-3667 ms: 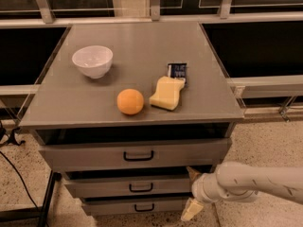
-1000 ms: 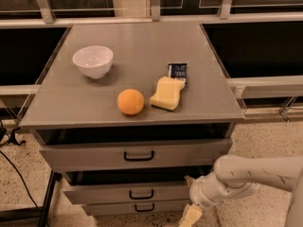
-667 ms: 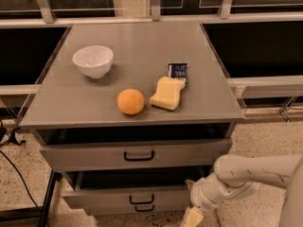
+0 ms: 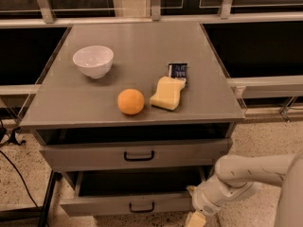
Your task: Open middle drawer
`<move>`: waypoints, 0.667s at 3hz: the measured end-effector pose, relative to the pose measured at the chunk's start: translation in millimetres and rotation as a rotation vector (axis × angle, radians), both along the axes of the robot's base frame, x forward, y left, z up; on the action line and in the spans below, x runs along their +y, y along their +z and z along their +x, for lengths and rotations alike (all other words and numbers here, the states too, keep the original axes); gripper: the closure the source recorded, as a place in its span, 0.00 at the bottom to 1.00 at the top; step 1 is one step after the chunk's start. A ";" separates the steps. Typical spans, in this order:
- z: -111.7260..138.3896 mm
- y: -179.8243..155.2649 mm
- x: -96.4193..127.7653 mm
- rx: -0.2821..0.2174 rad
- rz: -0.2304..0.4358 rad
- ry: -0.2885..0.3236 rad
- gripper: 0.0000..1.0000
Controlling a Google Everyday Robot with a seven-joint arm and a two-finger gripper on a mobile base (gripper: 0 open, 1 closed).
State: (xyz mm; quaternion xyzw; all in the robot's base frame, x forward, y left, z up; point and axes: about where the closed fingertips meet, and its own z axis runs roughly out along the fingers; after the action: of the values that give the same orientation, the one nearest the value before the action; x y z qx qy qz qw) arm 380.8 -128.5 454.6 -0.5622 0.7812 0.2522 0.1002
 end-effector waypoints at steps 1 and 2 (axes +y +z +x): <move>-14.5 6.2 -1.5 0.041 -0.005 0.008 0.00; -30.2 14.4 -3.0 0.078 -0.008 0.017 0.00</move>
Offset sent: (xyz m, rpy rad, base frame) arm -0.0476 -0.0062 0.0256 -0.0126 0.1185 0.0239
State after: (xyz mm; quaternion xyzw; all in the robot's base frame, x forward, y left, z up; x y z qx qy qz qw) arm 350.6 -131.5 469.0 -0.5589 0.7807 0.2716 0.0653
